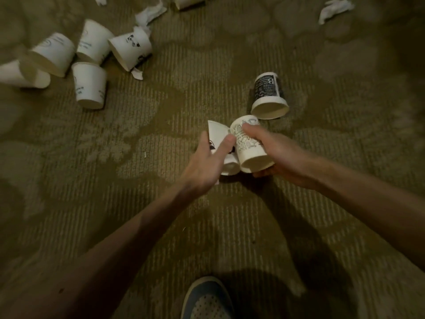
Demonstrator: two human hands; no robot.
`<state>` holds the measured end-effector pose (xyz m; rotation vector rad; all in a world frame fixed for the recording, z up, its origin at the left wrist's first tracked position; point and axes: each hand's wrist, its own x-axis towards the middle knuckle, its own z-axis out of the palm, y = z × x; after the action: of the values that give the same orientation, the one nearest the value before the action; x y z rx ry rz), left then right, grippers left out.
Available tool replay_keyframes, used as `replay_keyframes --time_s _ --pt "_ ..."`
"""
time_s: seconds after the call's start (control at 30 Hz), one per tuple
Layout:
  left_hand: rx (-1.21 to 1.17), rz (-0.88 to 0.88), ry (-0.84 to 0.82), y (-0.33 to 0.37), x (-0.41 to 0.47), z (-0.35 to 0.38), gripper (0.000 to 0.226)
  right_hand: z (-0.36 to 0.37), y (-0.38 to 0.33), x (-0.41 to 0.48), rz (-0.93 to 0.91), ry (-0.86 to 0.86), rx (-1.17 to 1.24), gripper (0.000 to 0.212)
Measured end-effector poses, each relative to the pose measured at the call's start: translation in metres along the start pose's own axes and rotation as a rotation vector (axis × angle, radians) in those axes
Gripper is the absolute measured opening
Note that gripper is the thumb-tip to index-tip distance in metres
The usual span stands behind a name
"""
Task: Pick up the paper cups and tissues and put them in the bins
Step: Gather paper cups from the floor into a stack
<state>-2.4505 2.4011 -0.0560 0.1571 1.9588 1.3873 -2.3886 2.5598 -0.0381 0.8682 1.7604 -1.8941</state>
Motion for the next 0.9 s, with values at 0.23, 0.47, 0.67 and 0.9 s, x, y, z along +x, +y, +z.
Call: replay_keyframes --time_s 0.23,0.47,0.67,0.9 --pt "0.166 0.237 -0.120 0.053 -0.024 0.049 0.040 -0.055 -0.003 -0.069 -0.117 0.180 -0.016 0.042" --pt "0.431 0.585 -0.263 0.169 -0.052 0.152 0.055 -0.160 -0.022 -0.205 -0.270 0.371 -0.058 0.044" --pt "0.553 0.930 -0.418 0.261 -0.106 0.280 0.056 -0.255 -0.007 -0.352 -0.364 0.644 -0.149 0.060" --pt "0.582 1.020 -0.703 0.291 -0.182 0.458 0.071 -0.337 0.078 -0.507 -0.331 1.010 -0.116 0.067"
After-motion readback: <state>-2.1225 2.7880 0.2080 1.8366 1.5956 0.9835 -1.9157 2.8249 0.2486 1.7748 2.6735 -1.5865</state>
